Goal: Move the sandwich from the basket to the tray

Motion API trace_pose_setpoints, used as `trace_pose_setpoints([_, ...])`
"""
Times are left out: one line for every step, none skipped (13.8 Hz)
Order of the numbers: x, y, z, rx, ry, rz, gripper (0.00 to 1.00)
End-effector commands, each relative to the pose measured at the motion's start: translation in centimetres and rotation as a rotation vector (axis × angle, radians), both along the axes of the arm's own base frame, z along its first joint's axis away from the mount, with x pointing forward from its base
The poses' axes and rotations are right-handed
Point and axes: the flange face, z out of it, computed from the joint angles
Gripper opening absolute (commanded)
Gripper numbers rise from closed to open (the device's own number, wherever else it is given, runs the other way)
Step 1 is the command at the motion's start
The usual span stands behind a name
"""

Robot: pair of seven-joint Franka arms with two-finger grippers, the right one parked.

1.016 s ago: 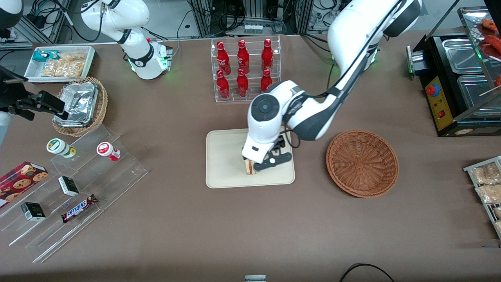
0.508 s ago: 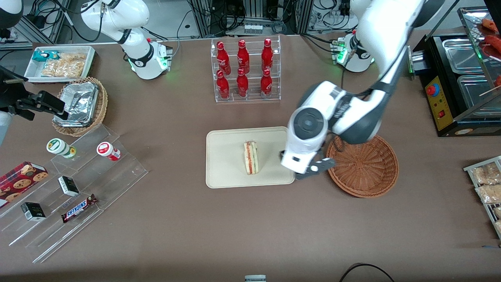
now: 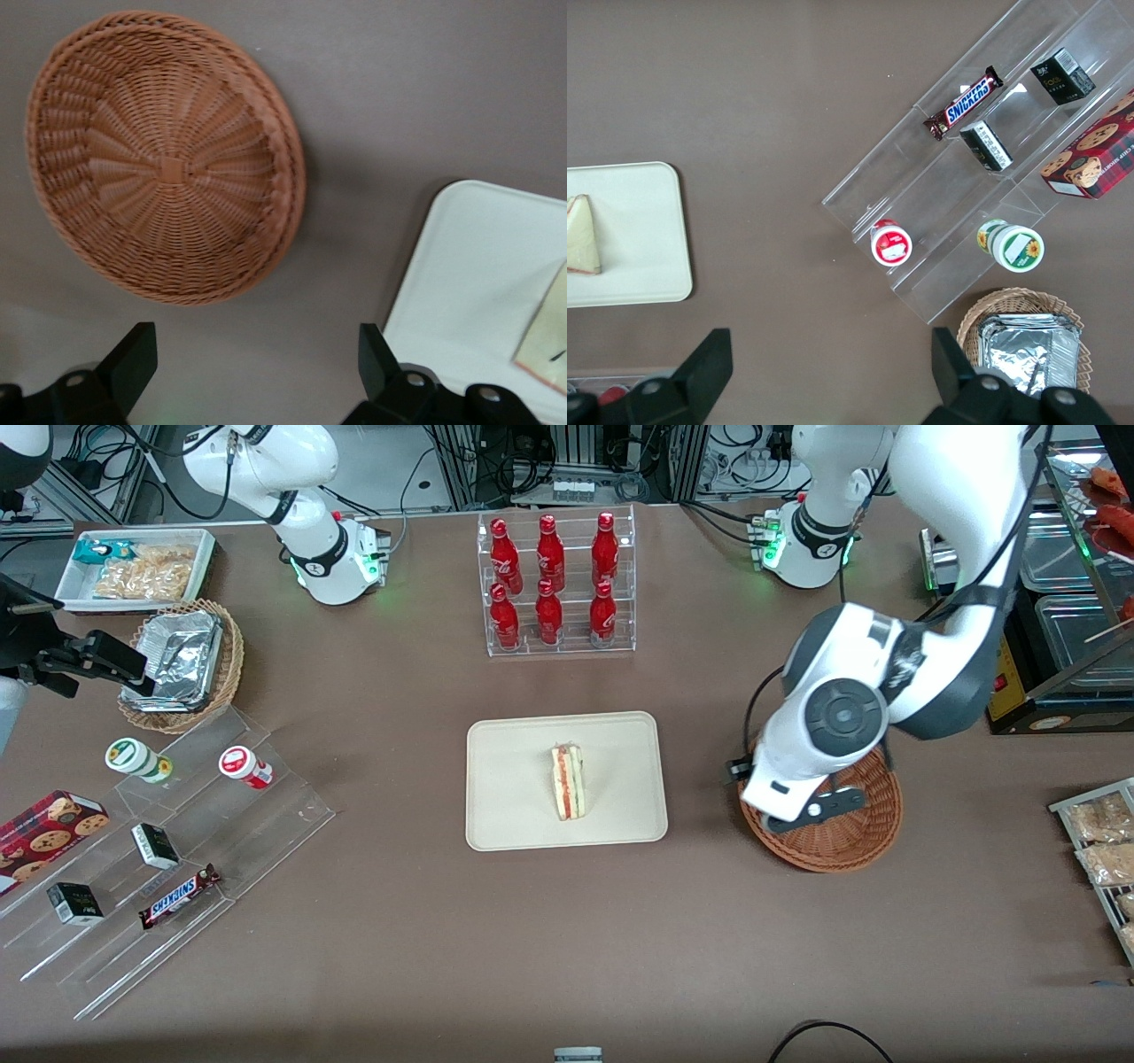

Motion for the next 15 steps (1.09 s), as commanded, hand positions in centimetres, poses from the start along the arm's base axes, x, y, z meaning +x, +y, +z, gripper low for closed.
trace_pose_setpoints([-2.6,2.8,2.3,-0.032,0.018,-0.058,1.00])
trace_pose_setpoints([-2.8,5.1,2.6,-0.048,0.033,-0.060,1.00])
trace_pose_setpoints([-3.4,5.6,3.5,-0.059,0.047,-0.086,1.00])
trace_pose_setpoints([-3.9,6.0,4.2,-0.068,0.071,-0.120,1.00])
trace_pose_setpoints([-4.1,7.3,5.0,-0.066,0.085,-0.130,1.00])
trace_pose_setpoints([-4.2,8.5,5.6,-0.069,0.091,-0.136,1.00])
trace_pose_setpoints([-4.5,8.7,6.5,-0.087,0.093,-0.160,1.00])
trace_pose_setpoints([-4.7,9.9,7.1,-0.092,0.098,-0.169,1.00])
trace_pose_setpoints([-4.8,11.3,7.6,-0.095,0.109,-0.181,1.00])
trace_pose_setpoints([-5.1,12.1,8.3,-0.099,0.117,-0.201,1.00])
trace_pose_setpoints([-5.2,13.3,8.9,-0.106,0.112,-0.211,1.00])
trace_pose_setpoints([-5.3,14.6,9.8,-0.112,0.102,-0.229,1.00])
trace_pose_setpoints([-5.5,15.9,10.5,-0.119,0.100,-0.244,1.00])
trace_pose_setpoints([-5.6,16.7,11.3,-0.126,0.097,-0.262,1.00])
trace_pose_setpoints([-5.6,17.2,12.2,-0.128,0.082,-0.267,1.00])
